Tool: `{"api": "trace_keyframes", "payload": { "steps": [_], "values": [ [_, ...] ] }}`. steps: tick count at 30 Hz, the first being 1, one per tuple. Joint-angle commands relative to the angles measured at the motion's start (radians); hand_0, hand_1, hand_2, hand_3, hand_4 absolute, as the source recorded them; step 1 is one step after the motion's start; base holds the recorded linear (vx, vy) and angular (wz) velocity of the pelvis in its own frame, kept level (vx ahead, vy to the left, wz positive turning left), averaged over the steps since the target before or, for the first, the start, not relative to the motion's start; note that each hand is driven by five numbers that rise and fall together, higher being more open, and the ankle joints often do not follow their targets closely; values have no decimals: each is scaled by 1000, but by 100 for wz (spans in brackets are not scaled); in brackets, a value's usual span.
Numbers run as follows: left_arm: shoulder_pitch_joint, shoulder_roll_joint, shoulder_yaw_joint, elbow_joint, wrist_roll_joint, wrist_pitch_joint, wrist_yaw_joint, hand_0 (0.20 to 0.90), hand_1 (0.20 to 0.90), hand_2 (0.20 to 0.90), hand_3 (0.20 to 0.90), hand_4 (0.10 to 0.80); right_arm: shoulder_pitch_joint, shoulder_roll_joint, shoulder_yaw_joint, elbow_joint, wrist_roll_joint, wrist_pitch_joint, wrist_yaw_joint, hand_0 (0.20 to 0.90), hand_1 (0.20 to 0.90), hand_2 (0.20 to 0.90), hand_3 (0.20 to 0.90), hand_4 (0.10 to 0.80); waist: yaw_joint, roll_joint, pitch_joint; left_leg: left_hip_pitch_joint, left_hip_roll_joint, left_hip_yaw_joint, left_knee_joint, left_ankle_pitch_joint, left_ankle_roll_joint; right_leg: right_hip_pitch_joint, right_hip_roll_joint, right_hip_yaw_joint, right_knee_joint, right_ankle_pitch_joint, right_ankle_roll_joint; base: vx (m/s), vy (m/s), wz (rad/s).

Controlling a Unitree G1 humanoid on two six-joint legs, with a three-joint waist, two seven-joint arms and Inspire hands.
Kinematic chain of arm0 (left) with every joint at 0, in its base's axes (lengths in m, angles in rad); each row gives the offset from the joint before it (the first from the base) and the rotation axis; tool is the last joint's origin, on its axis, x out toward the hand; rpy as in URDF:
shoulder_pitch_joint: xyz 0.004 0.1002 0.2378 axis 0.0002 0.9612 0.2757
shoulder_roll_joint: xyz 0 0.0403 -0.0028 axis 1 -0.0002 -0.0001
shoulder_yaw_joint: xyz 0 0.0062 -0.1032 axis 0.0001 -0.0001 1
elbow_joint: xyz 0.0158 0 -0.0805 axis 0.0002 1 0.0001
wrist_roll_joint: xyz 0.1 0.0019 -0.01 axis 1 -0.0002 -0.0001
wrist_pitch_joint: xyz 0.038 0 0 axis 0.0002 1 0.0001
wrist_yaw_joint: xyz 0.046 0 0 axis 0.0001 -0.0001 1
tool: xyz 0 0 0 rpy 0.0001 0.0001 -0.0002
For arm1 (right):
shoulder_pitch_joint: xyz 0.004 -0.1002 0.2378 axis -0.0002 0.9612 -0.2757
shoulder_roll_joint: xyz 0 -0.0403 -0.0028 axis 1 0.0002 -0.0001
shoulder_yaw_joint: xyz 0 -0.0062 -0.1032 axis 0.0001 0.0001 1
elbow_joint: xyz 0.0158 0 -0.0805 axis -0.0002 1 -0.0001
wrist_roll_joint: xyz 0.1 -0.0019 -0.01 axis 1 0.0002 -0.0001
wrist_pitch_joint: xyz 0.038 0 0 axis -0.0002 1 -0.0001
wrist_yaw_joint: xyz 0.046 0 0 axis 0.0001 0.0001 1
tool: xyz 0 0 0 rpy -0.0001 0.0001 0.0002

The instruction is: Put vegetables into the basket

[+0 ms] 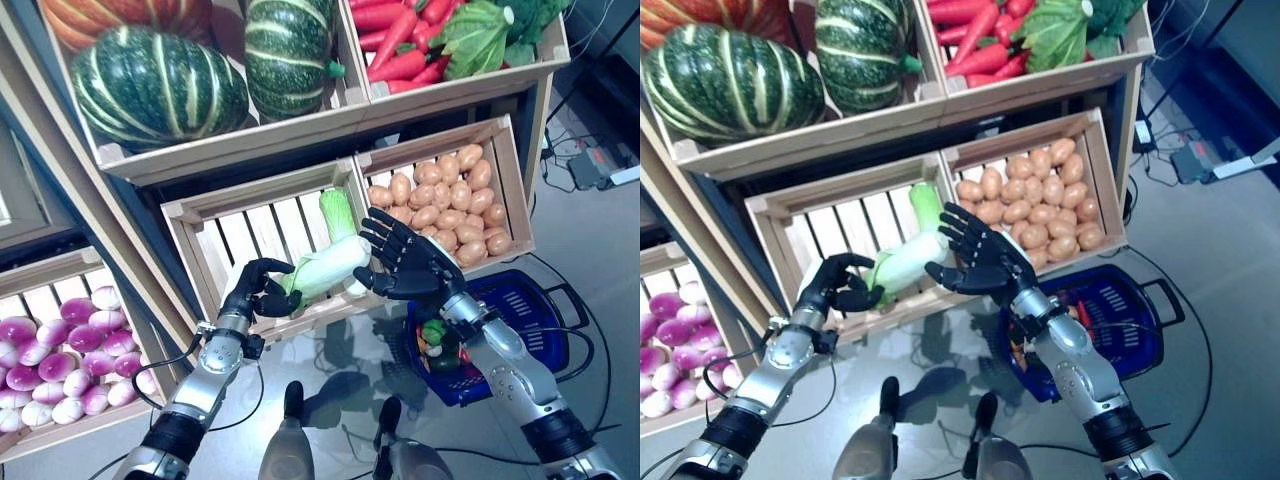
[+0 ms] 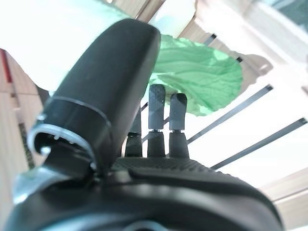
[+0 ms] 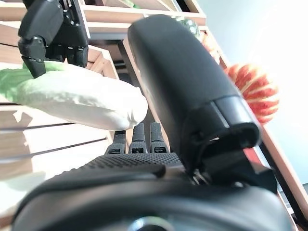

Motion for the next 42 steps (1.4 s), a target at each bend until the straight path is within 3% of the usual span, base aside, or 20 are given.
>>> {"api": "trace_keyframes", "payload": {
  "steps": [1,14,28,37,42],
  "values": [
    [-82,-3,-47,-6,-5,-57,-14,300,300,300,300,400,-58,47,46,-126,97,-15,-16,900,900,900,900,800,11,-49,-144,-34,-25,-5,1,-9,-19,60,-17,-7,2,-50,-11,45,-19,2],
    [-51,-43,-55,4,-97,-54,-26,300,300,300,300,400,-76,121,60,-106,165,-8,-75,900,900,900,900,800,21,-35,-173,-3,-22,-11,-9,-18,-18,71,-20,-4,2,-49,-8,7,-4,1],
    [-32,-102,-71,-20,-227,-40,-30,300,300,300,300,400,-63,221,102,-39,205,-58,-115,900,900,900,900,800,31,-23,-190,14,-26,-23,-14,-27,-16,67,-33,-2,2,-40,1,0,0,0],
    [-40,-104,-82,-43,-241,-25,-22,300,300,300,300,400,-60,218,134,32,95,-54,-157,900,900,900,900,800,31,-17,-199,15,-28,-27,-14,-32,-15,62,-40,1,2,-35,7,0,0,0],
    [-48,-98,-90,-53,-223,-8,-22,300,300,300,300,400,-68,190,144,69,-66,-48,-187,900,900,900,900,800,31,-17,-205,21,-30,-31,-14,-38,-13,64,-39,2,2,-35,8,0,0,0]
  ]
}}
